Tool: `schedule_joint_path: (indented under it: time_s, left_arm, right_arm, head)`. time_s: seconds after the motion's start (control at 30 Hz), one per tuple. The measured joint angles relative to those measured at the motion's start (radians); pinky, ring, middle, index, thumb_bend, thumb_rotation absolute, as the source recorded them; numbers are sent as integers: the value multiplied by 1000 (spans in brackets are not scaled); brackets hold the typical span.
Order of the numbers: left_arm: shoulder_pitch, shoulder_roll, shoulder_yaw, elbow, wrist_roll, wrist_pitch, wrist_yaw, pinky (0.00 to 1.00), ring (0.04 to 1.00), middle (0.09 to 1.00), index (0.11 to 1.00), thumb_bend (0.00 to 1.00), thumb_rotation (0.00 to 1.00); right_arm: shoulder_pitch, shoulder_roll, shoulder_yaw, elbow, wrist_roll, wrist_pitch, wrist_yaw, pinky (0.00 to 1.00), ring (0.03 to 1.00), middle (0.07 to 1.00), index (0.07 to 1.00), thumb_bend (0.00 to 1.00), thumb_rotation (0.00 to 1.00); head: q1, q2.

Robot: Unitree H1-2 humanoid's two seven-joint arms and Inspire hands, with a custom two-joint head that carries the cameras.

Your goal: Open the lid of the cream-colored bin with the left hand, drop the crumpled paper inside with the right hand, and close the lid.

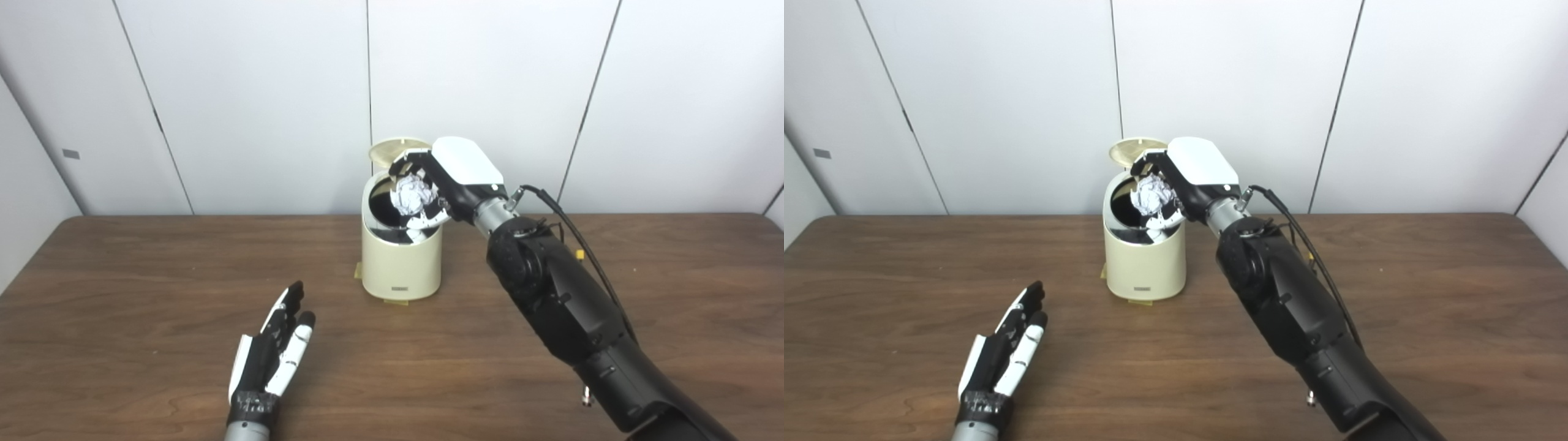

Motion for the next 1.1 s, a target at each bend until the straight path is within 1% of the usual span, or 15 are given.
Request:
schedule_joint_path:
  time_s: [0.1, 0.2, 0.27, 0.37, 0.4, 0.5, 0.67, 0.77, 0.8, 0.83, 0.87, 0.9, 0.93, 1.0, 1.1]
  left_arm:
    - [1, 0, 0, 0, 1, 0, -1, 1000, 987, 960, 949, 600, 703]
    - [1, 1, -3, 0, 9, 0, -3, 1000, 996, 967, 932, 604, 713]
    - [1, 1, -4, 0, 9, -1, -6, 1000, 1000, 972, 901, 595, 699]
    - [1, 1, -4, 1, 5, -2, -11, 1000, 996, 975, 879, 588, 697]
    - [1, 1, -4, 1, 4, -2, -12, 1000, 993, 972, 874, 584, 695]
    - [1, 1, -4, 1, 4, -2, -13, 1000, 985, 962, 876, 582, 699]
    - [1, 1, -6, 1, 10, -3, -13, 1000, 989, 970, 882, 587, 707]
    - [0, 1, -6, 3, 6, -11, -14, 1000, 989, 967, 895, 576, 693]
    - [0, 1, -7, 4, 5, -13, -14, 1000, 986, 962, 896, 568, 698]
    - [-1, 1, -7, 5, 6, -14, -13, 1000, 989, 963, 898, 565, 699]
    - [-2, 1, -8, 5, 6, -14, -13, 1000, 990, 963, 898, 563, 700]
    - [-2, 1, -8, 6, 5, -14, -13, 1000, 996, 967, 906, 558, 697]
    - [-4, 1, -8, 7, 5, -15, -13, 1000, 998, 968, 911, 562, 697]
    - [-7, 1, -9, 9, 4, -15, -13, 1000, 1000, 965, 922, 573, 701]
    - [-7, 1, -9, 10, 5, -15, -13, 1000, 997, 960, 935, 590, 705]
  right_arm:
    - [5, -9, 0, -24, 8, 2, 24, 553, 679, 754, 671, 988, 170]
    - [10, -9, -2, -30, 10, 1, 27, 570, 685, 752, 681, 987, 163]
    - [12, -9, -3, -33, 11, 1, 27, 553, 670, 748, 684, 989, 154]
    - [15, -9, -6, -38, 13, 1, 27, 578, 682, 747, 687, 983, 147]
    - [16, -9, -6, -39, 15, 1, 27, 572, 678, 743, 685, 983, 145]
    - [20, -11, -5, -45, 14, 0, 26, 521, 644, 724, 679, 977, 138]
    - [21, -12, -4, -49, 4, 5, 28, 514, 633, 698, 655, 960, 138]
    - [22, -12, -3, -53, -2, 9, 29, 519, 631, 695, 655, 950, 145]
    - [24, -12, -3, -55, -6, 9, 28, 524, 624, 683, 650, 929, 113]
    - [29, -11, -6, -58, -8, 6, 22, 503, 589, 653, 631, 902, 58]
    - [34, -11, -9, -61, -7, 4, 13, 492, 571, 637, 622, 888, 29]
    - [42, -9, -17, -63, -1, -2, -3, 401, 471, 559, 574, 657, 12]
    - [52, -6, -31, -68, 9, -16, -28, 384, 433, 531, 555, 579, 6]
    - [76, 2, -61, -77, 25, -40, -86, 364, 396, 510, 530, 514, 1]
    - [99, 3, -79, -94, 27, -58, -134, 348, 383, 503, 518, 499, 0]
  head:
    - [-2, 2]
    - [-5, 0]
    - [-5, 0]
    - [-3, -3]
    - [-3, -5]
    - [0, -6]
    - [-2, -11]
    - [0, -11]
    - [-3, -14]
    - [-3, -14]
    - [-3, -14]
    - [-8, -15]
    - [-8, -15]
    - [-8, -15]
    - [-9, -20]
